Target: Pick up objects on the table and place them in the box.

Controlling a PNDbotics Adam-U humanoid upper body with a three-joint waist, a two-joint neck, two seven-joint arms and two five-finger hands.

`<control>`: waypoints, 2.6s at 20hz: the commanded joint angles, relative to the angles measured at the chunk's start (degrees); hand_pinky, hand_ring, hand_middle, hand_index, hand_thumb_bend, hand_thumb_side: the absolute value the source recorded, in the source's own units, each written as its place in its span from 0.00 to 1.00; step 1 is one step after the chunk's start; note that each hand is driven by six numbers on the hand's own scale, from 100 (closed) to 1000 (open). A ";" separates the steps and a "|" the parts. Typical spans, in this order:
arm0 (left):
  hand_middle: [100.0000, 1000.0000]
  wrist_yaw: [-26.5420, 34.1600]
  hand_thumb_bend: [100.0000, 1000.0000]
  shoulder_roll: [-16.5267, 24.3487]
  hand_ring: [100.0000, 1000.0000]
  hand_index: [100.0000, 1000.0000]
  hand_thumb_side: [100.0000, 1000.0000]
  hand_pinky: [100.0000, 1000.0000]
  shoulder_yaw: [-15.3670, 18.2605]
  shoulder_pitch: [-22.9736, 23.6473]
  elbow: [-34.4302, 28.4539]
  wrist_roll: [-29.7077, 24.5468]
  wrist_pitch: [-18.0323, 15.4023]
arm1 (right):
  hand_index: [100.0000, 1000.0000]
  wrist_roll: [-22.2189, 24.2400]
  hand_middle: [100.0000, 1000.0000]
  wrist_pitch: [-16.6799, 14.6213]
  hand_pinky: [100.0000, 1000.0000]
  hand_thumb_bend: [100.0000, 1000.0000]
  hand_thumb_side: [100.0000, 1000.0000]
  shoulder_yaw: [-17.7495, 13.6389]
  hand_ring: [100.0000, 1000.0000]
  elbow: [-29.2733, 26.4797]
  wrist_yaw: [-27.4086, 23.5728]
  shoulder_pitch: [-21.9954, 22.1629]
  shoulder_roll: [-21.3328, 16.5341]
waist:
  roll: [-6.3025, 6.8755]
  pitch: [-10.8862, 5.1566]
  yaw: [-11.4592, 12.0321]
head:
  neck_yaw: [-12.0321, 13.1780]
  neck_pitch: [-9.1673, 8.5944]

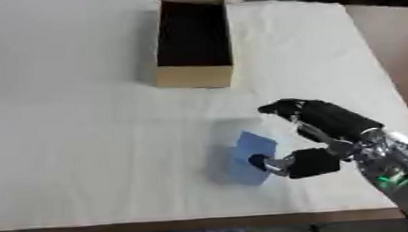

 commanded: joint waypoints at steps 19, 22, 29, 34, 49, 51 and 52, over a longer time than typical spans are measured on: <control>0.63 -0.15 0.27 0.12 0.61 0.72 0.95 0.58 0.06 -1.07 -0.94 -1.24 -0.48 | 0.97 5.45 0.75 -0.33 0.83 0.59 0.92 2.09 0.81 5.79 5.18 -3.12 3.40 | 0.25 0.25 1.21 | -1.28 -0.42; 0.63 -0.23 0.27 0.06 0.61 0.72 0.95 0.58 0.10 -1.17 -0.94 -1.44 -0.56 | 0.93 5.66 0.67 -0.55 0.81 0.59 0.92 2.24 0.78 5.84 5.11 -3.54 3.26 | 0.16 0.40 1.45 | -1.31 -0.46; 0.63 -0.49 0.27 0.01 0.61 0.71 0.96 0.58 0.31 -1.10 -0.94 -1.75 -0.45 | 0.79 1.82 0.54 0.90 0.77 0.32 0.88 1.50 0.70 2.55 2.86 -2.80 1.78 | 0.07 0.58 1.63 | -1.01 -0.54; 0.63 -0.53 0.27 0.01 0.61 0.71 0.96 0.58 0.32 -1.09 -0.94 -1.76 -0.43 | 0.79 1.60 0.54 1.56 0.77 0.32 0.88 1.49 0.70 1.90 2.19 -2.65 1.49 | 0.07 0.58 1.64 | -1.00 -0.54; 0.64 -0.89 0.26 0.14 0.61 0.72 0.96 0.58 0.61 -0.65 -0.94 -2.18 -0.17 | 0.73 -5.45 0.47 4.91 0.69 0.00 0.48 -5.65 0.56 -0.83 -8.38 -7.43 -3.61 | 0.02 -0.03 0.79 | -0.83 -1.32; 0.64 -0.87 0.26 0.19 0.61 0.72 0.96 0.58 0.59 -0.82 -0.94 -2.21 -0.24 | 0.73 -6.10 0.47 4.72 0.70 0.00 0.48 -7.20 0.56 -0.83 -10.01 -9.90 -5.73 | 0.03 0.11 0.88 | -1.01 -1.66; 0.64 -0.86 0.26 0.20 0.61 0.72 0.96 0.58 0.59 -0.90 -0.94 -2.22 -0.27 | 0.73 -6.07 0.47 4.86 0.70 0.00 0.48 -7.64 0.56 -0.83 -10.83 -11.20 -6.49 | 0.02 0.20 0.94 | -1.13 -1.90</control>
